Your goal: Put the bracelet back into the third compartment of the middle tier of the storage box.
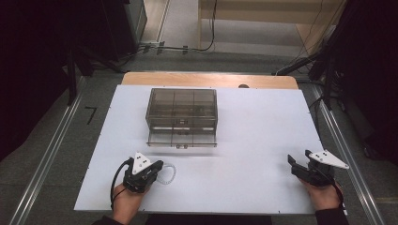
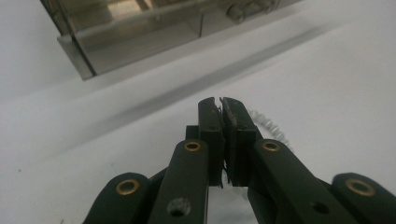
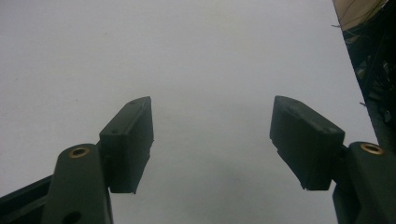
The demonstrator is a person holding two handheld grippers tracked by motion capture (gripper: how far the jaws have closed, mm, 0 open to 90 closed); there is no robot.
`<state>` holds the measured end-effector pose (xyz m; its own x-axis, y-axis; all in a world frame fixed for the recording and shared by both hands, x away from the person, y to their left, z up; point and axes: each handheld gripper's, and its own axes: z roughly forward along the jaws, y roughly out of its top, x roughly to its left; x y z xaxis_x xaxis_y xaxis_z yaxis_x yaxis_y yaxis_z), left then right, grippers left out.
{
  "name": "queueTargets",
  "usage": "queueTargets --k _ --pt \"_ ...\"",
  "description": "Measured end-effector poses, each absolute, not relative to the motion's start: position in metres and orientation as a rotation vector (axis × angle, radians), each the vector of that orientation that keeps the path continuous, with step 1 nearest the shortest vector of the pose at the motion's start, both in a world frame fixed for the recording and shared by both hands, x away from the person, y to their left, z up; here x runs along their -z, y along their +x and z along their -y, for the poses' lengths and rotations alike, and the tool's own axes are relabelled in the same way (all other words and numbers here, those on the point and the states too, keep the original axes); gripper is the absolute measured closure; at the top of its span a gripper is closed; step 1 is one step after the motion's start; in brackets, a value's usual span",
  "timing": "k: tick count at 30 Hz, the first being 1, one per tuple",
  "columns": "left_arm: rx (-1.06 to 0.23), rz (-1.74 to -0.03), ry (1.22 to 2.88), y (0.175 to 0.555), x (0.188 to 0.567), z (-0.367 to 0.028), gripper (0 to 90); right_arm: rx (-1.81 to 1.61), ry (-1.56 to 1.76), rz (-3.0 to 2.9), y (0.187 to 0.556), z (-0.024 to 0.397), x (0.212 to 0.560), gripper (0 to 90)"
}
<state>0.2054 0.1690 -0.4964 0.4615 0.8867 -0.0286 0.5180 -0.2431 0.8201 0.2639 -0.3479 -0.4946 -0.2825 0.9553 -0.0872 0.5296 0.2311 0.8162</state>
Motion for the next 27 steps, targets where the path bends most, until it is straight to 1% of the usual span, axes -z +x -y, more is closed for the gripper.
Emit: queueTargets --k 5,14,27 --pt "-0.579 -1.145 1.845 0.202 0.492 -0.169 87.7 -0.915 1.362 -1.911 0.264 0.347 0.495 28.6" --pt "-0.571 -1.122 1.805 0.201 0.489 -0.168 87.6 -0.91 1.357 -1.914 0.264 0.347 0.495 28.7" --pt "-0.63 -1.053 1.736 0.2 0.482 -0.162 87.6 -0.902 1.359 -1.917 0.265 0.346 0.496 28.8"
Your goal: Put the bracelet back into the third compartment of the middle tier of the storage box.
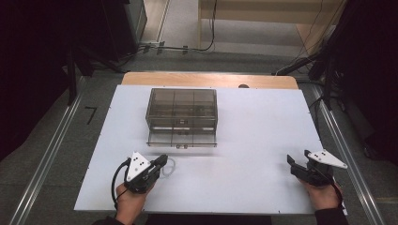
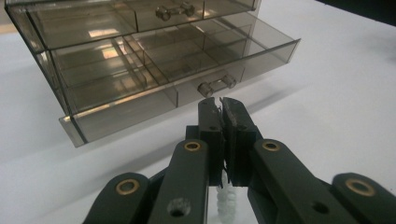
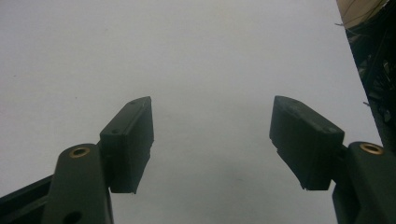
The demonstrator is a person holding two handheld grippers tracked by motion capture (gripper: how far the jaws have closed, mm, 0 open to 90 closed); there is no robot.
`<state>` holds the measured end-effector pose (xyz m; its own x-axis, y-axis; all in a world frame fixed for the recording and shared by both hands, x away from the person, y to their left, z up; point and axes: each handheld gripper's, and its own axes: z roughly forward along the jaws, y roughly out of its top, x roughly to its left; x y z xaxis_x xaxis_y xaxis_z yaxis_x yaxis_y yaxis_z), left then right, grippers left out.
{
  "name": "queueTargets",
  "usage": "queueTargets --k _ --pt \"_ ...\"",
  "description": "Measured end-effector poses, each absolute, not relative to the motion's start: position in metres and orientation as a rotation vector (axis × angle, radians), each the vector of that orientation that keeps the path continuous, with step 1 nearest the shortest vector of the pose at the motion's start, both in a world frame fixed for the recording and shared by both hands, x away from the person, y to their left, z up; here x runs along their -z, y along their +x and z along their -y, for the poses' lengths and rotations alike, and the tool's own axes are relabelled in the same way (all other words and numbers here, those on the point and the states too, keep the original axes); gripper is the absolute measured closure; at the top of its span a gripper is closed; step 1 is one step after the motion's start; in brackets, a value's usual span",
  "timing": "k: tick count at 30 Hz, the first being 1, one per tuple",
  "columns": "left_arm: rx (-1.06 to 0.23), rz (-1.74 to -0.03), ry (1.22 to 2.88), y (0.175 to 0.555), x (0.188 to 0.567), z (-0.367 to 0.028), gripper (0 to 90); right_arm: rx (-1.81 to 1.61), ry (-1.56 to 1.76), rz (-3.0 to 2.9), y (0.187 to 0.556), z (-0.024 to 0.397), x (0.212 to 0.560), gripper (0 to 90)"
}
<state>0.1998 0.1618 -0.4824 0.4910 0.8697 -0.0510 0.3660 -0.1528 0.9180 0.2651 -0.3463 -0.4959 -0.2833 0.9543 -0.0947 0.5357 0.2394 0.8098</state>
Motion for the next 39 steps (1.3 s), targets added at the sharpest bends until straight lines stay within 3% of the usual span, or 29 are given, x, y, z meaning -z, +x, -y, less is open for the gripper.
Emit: queueTargets --k 39 --pt "-0.556 -0.997 1.651 0.218 0.473 -0.146 87.6 -0.886 1.353 -1.933 0.268 0.346 0.499 29.0"
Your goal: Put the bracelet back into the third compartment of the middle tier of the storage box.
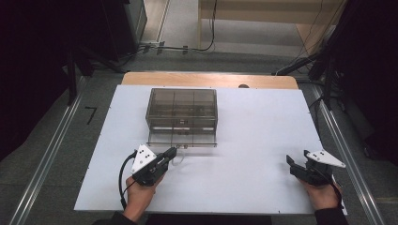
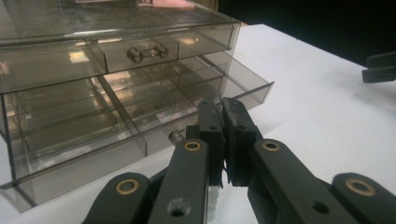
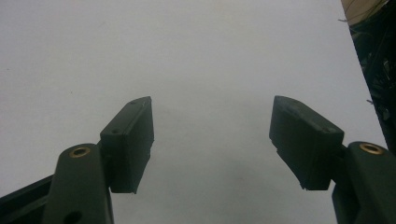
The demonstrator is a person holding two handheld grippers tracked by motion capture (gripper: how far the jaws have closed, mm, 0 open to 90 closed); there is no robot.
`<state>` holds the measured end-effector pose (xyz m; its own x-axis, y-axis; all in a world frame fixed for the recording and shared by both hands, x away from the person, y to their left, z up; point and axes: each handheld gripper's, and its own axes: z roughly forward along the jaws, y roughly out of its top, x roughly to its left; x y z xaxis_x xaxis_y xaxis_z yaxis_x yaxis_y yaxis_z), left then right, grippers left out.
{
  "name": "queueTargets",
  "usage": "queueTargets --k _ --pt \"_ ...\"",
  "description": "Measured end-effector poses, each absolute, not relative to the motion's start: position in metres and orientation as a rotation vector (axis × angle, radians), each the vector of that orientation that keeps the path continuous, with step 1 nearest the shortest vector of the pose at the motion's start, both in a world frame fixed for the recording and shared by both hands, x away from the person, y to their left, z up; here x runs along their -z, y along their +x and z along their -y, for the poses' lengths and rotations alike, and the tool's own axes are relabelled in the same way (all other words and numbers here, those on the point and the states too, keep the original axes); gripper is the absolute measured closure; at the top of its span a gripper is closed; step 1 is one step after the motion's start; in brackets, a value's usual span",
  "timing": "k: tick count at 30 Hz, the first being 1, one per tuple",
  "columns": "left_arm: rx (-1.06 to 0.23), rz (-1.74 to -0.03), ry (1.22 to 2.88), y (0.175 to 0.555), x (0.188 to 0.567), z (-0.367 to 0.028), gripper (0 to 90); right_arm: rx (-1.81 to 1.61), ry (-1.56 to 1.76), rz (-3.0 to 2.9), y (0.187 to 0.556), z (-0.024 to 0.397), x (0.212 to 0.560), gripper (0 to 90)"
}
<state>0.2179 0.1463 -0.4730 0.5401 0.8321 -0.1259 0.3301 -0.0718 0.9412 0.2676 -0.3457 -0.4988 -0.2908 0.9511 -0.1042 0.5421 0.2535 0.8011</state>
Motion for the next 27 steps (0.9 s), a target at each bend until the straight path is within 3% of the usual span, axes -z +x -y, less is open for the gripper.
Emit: queueTargets --k 27 --pt "-0.523 -0.933 1.59 0.236 0.466 -0.13 87.6 -0.876 1.345 -1.941 0.268 0.344 0.5 29.1"
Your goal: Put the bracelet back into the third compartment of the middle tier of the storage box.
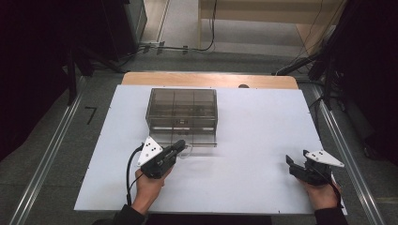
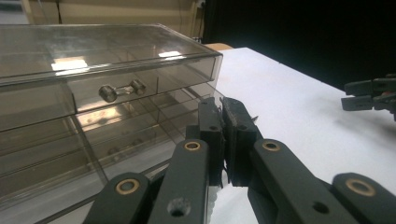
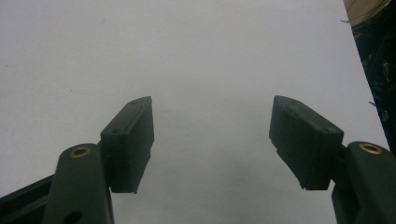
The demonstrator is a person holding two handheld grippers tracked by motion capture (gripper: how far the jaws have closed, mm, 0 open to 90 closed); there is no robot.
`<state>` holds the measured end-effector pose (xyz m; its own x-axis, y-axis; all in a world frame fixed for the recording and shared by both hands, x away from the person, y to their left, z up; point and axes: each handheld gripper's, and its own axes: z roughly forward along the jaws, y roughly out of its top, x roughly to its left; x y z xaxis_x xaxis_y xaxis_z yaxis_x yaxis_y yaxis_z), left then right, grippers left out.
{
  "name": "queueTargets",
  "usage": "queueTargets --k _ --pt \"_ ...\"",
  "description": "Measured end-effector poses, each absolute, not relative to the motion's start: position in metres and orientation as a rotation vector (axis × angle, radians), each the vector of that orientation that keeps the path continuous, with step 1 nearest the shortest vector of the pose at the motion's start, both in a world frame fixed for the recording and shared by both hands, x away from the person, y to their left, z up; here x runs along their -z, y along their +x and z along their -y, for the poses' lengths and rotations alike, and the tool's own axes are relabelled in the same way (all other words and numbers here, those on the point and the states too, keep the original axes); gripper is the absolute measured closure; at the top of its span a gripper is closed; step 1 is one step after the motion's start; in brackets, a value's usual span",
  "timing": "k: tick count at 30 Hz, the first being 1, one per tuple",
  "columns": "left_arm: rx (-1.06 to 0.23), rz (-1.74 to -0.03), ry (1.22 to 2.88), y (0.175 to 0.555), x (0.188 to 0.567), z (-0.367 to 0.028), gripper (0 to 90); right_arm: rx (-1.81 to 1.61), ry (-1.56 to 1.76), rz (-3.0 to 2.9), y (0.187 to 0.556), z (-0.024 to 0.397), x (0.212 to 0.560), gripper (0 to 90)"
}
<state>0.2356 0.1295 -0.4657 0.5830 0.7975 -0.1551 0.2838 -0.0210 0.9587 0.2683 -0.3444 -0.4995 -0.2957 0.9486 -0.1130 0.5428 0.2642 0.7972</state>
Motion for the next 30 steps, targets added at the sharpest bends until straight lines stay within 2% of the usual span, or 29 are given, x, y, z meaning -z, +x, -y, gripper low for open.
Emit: queueTargets --k 30 --pt "-0.488 -0.891 1.541 0.259 0.453 -0.112 87.6 -0.87 1.338 -1.947 0.27 0.343 0.5 29.3"
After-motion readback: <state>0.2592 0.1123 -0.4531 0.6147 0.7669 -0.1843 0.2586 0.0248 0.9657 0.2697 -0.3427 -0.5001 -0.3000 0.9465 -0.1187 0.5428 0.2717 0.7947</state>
